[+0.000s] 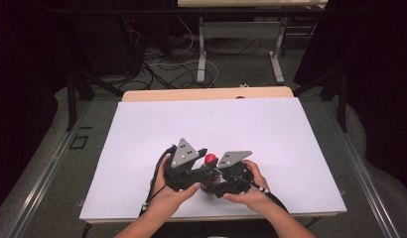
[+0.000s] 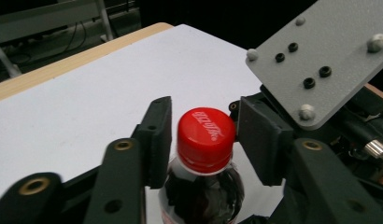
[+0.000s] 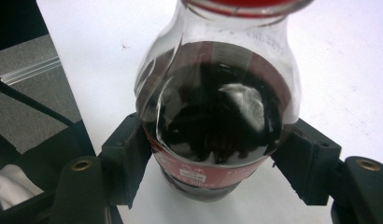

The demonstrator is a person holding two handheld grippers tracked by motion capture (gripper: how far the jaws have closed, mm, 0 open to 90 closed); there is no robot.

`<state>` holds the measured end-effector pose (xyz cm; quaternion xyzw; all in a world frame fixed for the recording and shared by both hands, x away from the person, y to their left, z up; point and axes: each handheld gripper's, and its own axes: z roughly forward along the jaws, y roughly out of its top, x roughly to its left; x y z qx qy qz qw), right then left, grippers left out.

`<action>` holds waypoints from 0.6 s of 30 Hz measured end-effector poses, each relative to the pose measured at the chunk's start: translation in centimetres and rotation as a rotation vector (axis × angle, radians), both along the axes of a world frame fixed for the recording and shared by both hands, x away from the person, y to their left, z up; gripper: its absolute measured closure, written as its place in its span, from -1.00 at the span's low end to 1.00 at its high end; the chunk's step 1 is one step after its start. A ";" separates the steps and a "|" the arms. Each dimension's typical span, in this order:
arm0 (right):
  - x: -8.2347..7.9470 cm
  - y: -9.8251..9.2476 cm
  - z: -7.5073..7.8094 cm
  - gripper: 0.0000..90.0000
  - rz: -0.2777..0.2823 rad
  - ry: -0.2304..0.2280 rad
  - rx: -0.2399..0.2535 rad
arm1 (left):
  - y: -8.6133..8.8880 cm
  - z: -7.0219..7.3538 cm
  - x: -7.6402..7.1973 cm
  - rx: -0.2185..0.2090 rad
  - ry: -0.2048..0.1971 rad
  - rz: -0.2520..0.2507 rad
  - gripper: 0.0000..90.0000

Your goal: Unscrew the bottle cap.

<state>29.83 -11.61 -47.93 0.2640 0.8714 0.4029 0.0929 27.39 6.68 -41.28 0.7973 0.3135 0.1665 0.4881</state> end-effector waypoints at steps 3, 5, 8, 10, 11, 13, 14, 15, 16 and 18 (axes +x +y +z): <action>0.1 -0.1 0.0 -0.31 0.016 -0.001 0.004 | 1.0 0.4 0.4 -0.017 0.013 -0.043 -0.08; 0.1 -0.1 0.1 -0.31 0.026 0.000 0.009 | 1.9 0.7 0.8 -0.030 0.036 -0.108 -0.13; -0.1 0.0 0.2 -0.31 0.059 -0.007 0.013 | 2.7 1.2 1.5 -0.023 0.024 -0.236 -0.13; -0.1 0.1 0.2 -0.31 0.072 -0.012 0.012 | 2.9 1.2 2.0 0.001 0.030 -0.338 -0.13; -0.3 0.2 0.2 -0.31 0.103 -0.009 0.015 | 2.9 1.1 2.7 0.053 0.009 -0.433 -0.10; -0.5 0.3 0.3 -0.31 0.124 -0.014 0.015 | 2.9 1.0 3.0 0.065 0.005 -0.465 -0.06; -0.5 0.3 0.3 -0.31 0.137 -0.020 0.009 | 2.9 0.9 3.3 0.066 0.009 -0.486 -0.06; -0.6 0.3 0.3 -0.31 0.152 -0.014 0.007 | 2.9 0.7 3.5 0.045 0.016 -0.496 -0.03; -0.7 0.4 0.3 -0.31 0.147 -0.025 0.010 | 3.0 0.6 3.7 0.029 0.021 -0.513 -0.01; -0.8 0.5 0.3 -0.31 0.161 -0.019 0.014 | 3.2 0.4 4.1 -0.014 0.039 -0.546 0.06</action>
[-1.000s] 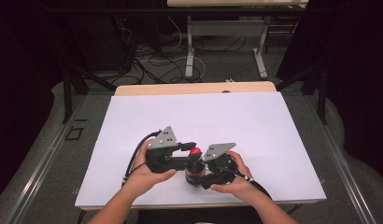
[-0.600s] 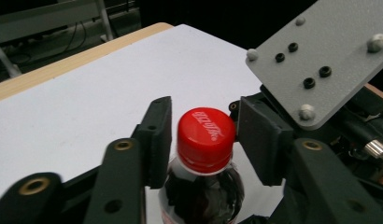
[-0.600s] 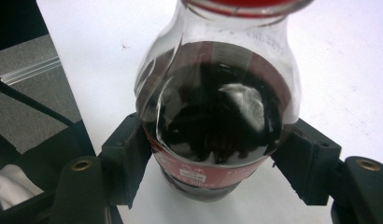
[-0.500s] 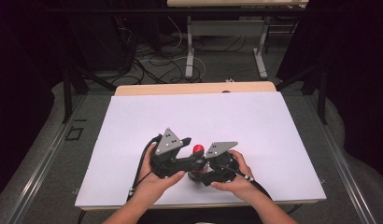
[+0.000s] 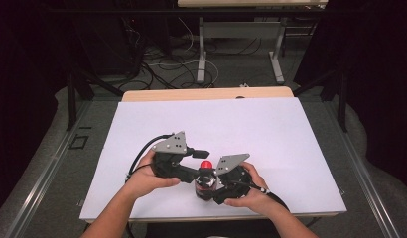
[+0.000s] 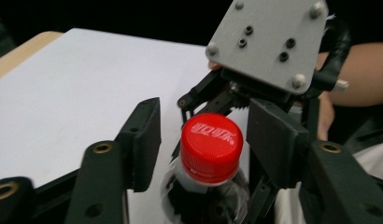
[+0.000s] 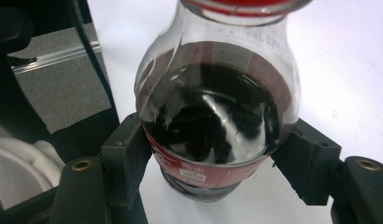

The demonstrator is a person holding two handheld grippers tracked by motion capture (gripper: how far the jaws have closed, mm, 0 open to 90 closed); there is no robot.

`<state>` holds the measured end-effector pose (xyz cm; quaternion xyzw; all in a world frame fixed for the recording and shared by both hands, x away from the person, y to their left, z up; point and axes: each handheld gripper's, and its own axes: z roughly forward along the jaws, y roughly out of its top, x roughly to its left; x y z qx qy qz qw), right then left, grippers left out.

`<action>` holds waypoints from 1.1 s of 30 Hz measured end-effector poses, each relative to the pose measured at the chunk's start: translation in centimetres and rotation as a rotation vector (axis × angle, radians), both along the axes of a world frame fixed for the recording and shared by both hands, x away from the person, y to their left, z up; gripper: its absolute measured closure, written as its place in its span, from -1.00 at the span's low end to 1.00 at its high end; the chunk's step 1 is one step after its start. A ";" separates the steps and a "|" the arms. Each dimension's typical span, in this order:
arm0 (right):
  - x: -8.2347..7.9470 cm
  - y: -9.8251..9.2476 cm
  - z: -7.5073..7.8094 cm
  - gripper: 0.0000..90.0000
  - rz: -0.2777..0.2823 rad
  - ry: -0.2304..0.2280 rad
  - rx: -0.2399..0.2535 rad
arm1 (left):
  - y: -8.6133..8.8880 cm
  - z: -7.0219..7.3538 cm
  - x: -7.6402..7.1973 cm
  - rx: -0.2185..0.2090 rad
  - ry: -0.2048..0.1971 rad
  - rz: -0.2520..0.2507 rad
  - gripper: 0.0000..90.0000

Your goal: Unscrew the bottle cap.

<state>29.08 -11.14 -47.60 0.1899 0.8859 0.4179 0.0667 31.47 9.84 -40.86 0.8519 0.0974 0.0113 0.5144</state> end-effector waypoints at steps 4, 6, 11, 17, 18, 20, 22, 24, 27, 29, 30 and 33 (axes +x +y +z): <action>0.0 0.0 0.0 -0.31 0.015 0.007 -0.008 | 0.0 -0.3 0.1 -0.012 0.035 -0.046 0.14; 0.0 0.0 0.0 -0.31 0.019 0.003 -0.007 | -0.1 -0.3 0.0 0.003 0.025 -0.044 0.20; 0.1 0.0 -0.1 -0.31 0.007 -0.001 0.000 | 0.3 -0.3 -0.1 0.005 0.026 -0.001 0.35; 0.3 -0.2 -0.2 -0.31 -0.032 -0.004 -0.006 | -0.5 -0.5 -1.1 0.006 0.002 0.155 0.36; 0.4 -0.2 -0.2 -0.31 -0.050 -0.007 -0.015 | -0.8 -0.6 -1.6 0.006 -0.013 0.199 0.36; 0.4 -0.2 -0.2 -0.31 -0.077 -0.005 -0.009 | -1.5 -0.5 -2.5 0.021 -0.048 0.302 0.36; 0.4 -0.1 -0.2 -0.31 -0.118 -0.023 -0.024 | -2.3 -0.6 -3.4 0.025 -0.050 0.421 0.36; 0.3 0.0 -0.3 -0.31 -0.130 -0.031 -0.028 | -3.1 -0.6 -4.1 0.035 -0.060 0.505 0.36; 0.4 -0.1 -0.3 -0.31 -0.147 -0.023 -0.027 | -3.7 -0.5 -4.4 0.052 -0.078 0.540 0.36; 0.5 -0.2 -0.3 -0.31 -0.145 -0.021 -0.014 | -3.7 -0.5 -4.2 0.036 -0.067 0.539 0.35; 0.5 -0.3 -0.2 -0.31 -0.144 -0.014 -0.011 | -3.6 -0.4 -4.1 0.032 -0.066 0.522 0.32; 0.6 -0.5 -0.2 -0.31 -0.123 -0.008 -0.005 | -2.9 0.1 -3.7 0.024 -0.051 0.492 0.11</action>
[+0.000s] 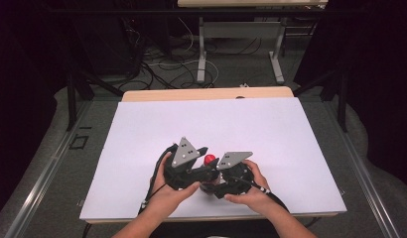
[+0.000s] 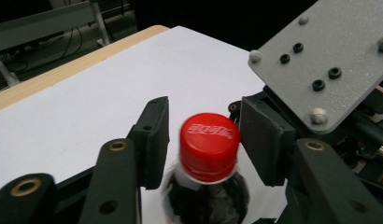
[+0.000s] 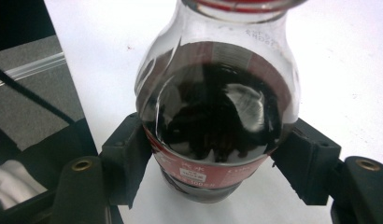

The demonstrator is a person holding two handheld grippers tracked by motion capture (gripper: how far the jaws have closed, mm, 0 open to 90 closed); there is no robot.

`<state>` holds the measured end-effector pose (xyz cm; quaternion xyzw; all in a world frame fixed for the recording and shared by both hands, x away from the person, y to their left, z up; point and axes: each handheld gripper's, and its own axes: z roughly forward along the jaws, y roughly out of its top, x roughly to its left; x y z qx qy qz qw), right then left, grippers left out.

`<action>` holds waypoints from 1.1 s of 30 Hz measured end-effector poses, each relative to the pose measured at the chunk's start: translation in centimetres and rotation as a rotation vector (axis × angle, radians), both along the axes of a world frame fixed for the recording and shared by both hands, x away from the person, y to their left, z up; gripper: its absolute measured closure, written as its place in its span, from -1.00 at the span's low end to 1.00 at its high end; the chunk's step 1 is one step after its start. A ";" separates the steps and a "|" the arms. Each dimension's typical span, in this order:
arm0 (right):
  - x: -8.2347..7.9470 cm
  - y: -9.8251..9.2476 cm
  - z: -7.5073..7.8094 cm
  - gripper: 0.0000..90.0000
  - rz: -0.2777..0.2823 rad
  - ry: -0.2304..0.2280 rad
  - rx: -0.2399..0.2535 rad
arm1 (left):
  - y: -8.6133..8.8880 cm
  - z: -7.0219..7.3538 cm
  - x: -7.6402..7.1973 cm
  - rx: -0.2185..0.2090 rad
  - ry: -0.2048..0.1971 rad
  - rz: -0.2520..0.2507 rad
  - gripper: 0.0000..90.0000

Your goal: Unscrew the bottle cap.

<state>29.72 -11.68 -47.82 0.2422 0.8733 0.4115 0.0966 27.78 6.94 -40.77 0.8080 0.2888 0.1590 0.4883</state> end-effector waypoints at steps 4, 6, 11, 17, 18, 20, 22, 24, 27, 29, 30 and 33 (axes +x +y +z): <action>0.1 -0.2 0.1 -0.31 0.023 0.019 -0.001 | 1.6 0.7 0.9 -0.012 0.033 -0.118 -0.11; 0.0 -0.1 0.0 -0.31 0.017 0.011 0.008 | 2.1 0.9 1.4 -0.021 0.037 -0.175 -0.11; -0.2 0.2 0.1 -0.31 0.059 0.009 0.009 | 2.8 0.8 2.7 -0.022 0.062 -0.351 -0.08; -0.6 0.6 0.2 -0.31 0.117 -0.001 0.010 | 3.2 -0.1 4.3 -0.030 0.068 -0.480 0.11; -0.6 0.6 0.2 -0.31 0.117 0.001 0.008 | 3.2 -0.2 4.4 -0.040 0.080 -0.493 0.11; -0.6 0.6 0.1 -0.31 0.118 0.005 0.006 | 3.0 -0.4 4.3 -0.055 0.086 -0.501 0.24; -0.5 0.6 0.0 -0.31 0.119 -0.001 0.005 | 2.9 -0.5 4.1 -0.046 0.079 -0.502 0.34; -0.6 0.6 0.0 -0.31 0.106 0.006 -0.001 | 2.7 -0.5 3.8 -0.035 0.072 -0.480 0.36; -0.4 0.5 -0.1 -0.31 0.086 0.006 -0.001 | 2.3 -0.5 3.0 -0.022 0.052 -0.389 0.36; -0.3 0.5 -0.1 -0.31 0.059 0.011 -0.004 | 1.5 -0.4 2.1 -0.002 0.026 -0.248 0.36; -0.3 0.4 -0.2 -0.31 0.046 0.001 -0.002 | 1.5 -0.4 2.1 -0.002 0.026 -0.248 0.36; -0.3 0.4 -0.2 -0.31 0.013 0.002 -0.004 | 0.5 -0.4 1.0 0.006 0.027 -0.119 0.36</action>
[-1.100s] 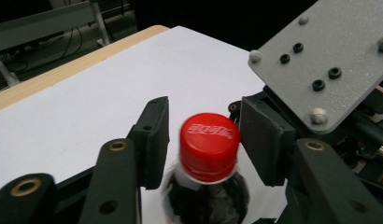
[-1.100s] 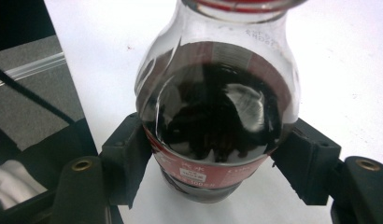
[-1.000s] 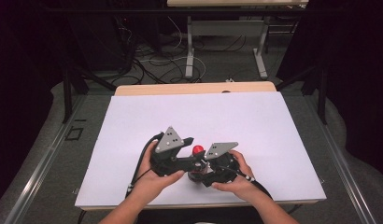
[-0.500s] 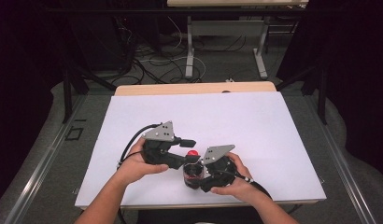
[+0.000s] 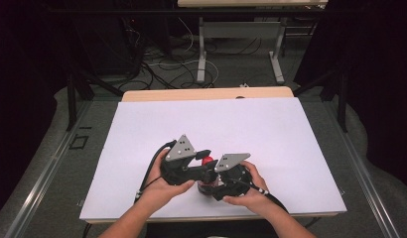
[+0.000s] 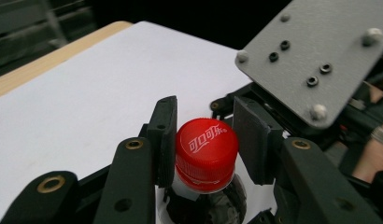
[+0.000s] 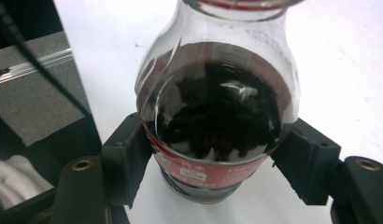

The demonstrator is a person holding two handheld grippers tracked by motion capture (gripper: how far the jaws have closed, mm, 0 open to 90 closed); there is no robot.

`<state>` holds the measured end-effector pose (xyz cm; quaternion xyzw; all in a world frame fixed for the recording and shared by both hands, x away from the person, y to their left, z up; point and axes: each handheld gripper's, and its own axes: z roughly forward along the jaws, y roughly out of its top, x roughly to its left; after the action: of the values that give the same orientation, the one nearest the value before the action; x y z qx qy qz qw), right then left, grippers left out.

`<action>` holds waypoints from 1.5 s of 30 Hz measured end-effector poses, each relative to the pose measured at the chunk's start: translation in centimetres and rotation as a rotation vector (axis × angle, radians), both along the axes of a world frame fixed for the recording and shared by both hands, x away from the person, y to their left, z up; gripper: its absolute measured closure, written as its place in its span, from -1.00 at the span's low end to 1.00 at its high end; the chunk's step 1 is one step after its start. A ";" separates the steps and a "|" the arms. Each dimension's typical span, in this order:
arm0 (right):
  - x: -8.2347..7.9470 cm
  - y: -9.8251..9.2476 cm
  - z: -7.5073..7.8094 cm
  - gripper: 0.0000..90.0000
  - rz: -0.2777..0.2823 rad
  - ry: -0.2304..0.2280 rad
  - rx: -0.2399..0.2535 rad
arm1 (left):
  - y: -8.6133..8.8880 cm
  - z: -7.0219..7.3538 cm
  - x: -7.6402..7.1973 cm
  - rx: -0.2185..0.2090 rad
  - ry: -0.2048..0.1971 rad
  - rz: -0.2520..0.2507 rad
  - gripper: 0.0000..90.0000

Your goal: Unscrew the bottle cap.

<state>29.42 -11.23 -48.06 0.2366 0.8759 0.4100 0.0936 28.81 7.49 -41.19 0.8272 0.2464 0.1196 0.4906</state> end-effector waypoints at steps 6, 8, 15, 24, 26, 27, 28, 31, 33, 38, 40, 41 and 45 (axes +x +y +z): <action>0.0 0.0 0.0 -0.30 -0.006 -0.006 -0.007 | -0.9 0.3 -0.8 0.035 -0.017 0.071 0.34; 0.0 -0.1 0.0 -0.30 -0.008 -0.010 0.003 | -0.6 0.5 -0.7 0.016 -0.011 0.065 0.18; 0.1 -0.4 0.2 -0.31 0.009 0.007 0.017 | 1.6 1.7 0.0 -0.029 0.027 -0.037 -0.15; -0.3 0.0 0.4 -0.31 0.080 -0.002 0.015 | 2.5 0.6 2.0 0.005 0.063 -0.265 0.06; -0.4 0.2 0.3 -0.31 0.097 -0.003 0.014 | 2.5 0.4 2.1 -0.017 0.077 -0.288 0.14; -0.5 0.2 0.3 -0.31 0.099 -0.003 0.014 | 2.5 0.3 2.1 -0.021 0.077 -0.303 0.20; -0.5 0.3 0.3 -0.31 0.105 0.006 0.009 | 2.4 0.2 2.1 -0.023 0.080 -0.305 0.34; -0.4 0.2 0.2 -0.31 0.093 0.009 0.010 | 2.1 0.2 1.8 -0.010 0.056 -0.259 0.35; -0.3 0.2 0.2 -0.31 0.075 0.012 0.002 | 1.7 0.2 1.4 0.000 0.056 -0.192 0.36; -0.1 0.1 0.1 -0.31 0.004 0.010 -0.010 | -0.1 0.2 -0.4 0.023 0.016 0.042 0.36; -0.1 0.1 0.1 -0.31 -0.004 0.002 -0.012 | -0.7 0.1 -1.0 0.032 -0.010 0.105 0.36; -0.1 0.1 0.1 -0.31 -0.025 -0.013 -0.013 | -1.0 0.1 -1.2 0.032 -0.016 0.125 0.37; 0.0 0.0 0.1 -0.30 -0.047 -0.019 -0.008 | -1.4 0.2 -1.1 0.032 -0.014 0.154 0.37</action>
<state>29.40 -11.22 -47.98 0.2532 0.8707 0.4064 0.1123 27.73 6.08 -41.04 0.8128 0.3040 0.1666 0.4683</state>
